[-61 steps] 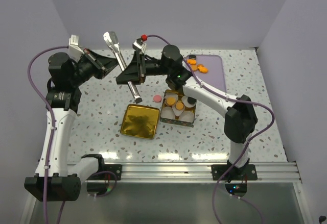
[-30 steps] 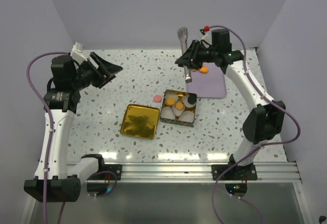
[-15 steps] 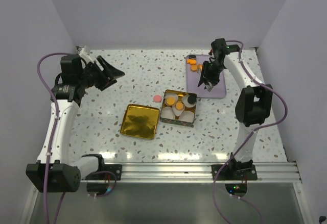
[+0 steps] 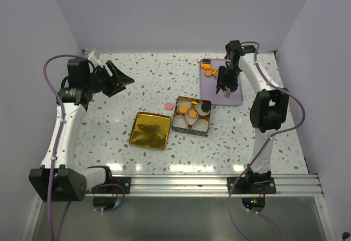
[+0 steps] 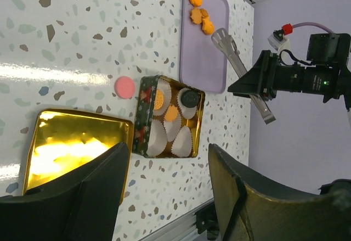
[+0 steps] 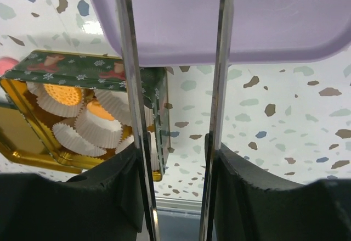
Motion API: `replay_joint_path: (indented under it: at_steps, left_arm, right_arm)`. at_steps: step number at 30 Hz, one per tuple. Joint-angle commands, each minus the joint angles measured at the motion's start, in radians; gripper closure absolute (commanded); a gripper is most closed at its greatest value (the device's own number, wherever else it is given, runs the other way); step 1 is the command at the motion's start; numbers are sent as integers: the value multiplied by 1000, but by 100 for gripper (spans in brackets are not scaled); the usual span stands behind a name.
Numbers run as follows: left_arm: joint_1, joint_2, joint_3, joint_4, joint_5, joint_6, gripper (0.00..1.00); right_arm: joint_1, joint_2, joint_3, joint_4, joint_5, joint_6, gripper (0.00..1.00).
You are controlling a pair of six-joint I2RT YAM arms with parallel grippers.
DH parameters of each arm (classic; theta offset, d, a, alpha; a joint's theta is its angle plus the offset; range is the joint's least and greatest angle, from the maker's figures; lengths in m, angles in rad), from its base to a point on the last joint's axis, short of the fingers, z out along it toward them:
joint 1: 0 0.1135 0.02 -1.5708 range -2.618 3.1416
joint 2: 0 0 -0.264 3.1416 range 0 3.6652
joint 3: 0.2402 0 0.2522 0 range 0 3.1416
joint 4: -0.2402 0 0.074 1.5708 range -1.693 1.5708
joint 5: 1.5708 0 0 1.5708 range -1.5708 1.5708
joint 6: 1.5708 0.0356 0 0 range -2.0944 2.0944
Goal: Pack the cookies
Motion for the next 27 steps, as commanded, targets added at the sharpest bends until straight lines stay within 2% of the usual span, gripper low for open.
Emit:
replay_joint_path:
  at_steps: [1,15,27]
  left_arm:
    - [12,3,32,-2,25,43,35]
    - [30,-5,32,-24,28,75,37]
    - [49,23,90,-50,23,97,37]
  right_arm:
    - [-5,18,41,-37,41,-23,52]
    - [-6,140,156,-57,79,-27,47]
    - [-9,223,234,-53,48,-15,46]
